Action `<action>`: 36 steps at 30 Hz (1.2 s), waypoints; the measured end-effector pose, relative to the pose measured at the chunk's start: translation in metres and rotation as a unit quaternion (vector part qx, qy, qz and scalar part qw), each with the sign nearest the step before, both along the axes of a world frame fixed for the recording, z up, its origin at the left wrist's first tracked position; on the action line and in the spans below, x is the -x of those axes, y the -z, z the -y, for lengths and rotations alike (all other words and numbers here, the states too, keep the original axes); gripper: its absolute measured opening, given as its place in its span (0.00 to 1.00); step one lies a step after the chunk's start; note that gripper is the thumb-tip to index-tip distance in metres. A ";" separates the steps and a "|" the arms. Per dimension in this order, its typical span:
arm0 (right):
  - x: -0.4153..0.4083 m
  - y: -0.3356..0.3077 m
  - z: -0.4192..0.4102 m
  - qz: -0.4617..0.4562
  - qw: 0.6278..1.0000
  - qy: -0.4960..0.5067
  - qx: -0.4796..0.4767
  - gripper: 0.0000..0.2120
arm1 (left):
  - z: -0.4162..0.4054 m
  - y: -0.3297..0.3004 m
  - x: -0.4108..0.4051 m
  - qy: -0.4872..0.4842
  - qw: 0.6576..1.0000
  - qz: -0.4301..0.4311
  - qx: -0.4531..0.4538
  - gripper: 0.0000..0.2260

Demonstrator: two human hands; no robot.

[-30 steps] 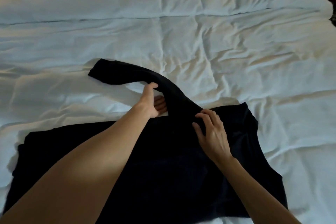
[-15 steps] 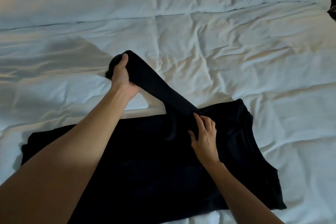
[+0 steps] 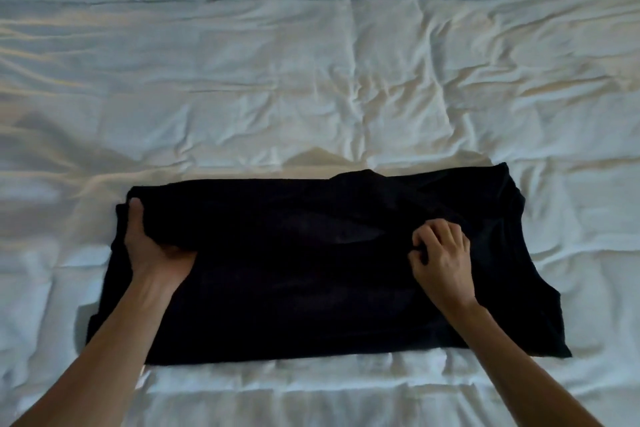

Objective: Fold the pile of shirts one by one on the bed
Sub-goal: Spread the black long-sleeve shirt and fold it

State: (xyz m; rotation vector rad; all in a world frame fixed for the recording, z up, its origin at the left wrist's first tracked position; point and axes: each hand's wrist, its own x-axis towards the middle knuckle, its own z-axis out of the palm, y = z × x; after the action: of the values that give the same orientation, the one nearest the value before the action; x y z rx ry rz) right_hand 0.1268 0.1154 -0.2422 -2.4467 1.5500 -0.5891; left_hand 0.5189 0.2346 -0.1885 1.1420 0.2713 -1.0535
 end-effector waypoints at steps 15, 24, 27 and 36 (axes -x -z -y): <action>-0.055 -0.043 0.008 0.112 0.990 -0.081 0.013 0.13 | -0.008 -0.029 -0.030 0.112 0.961 0.232 -0.102 0.12; -0.046 -0.013 -0.056 -0.089 0.982 -0.161 -0.045 0.32 | -0.078 0.011 -0.060 0.144 0.913 0.313 -0.217 0.15; -0.052 -0.010 -0.062 -0.101 0.985 -0.130 -0.056 0.32 | -0.079 0.010 -0.058 0.092 0.921 0.296 -0.235 0.11; -0.090 -0.010 -0.080 -0.136 0.986 -0.082 -0.057 0.26 | -0.072 0.000 -0.037 0.178 0.773 0.509 -0.334 0.18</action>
State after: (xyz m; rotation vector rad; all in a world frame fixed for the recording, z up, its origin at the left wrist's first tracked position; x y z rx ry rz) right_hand 0.2163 0.1951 -0.2324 -2.6168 1.4045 -0.1371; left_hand 0.5564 0.3062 -0.1884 2.3188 -0.5108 -0.4909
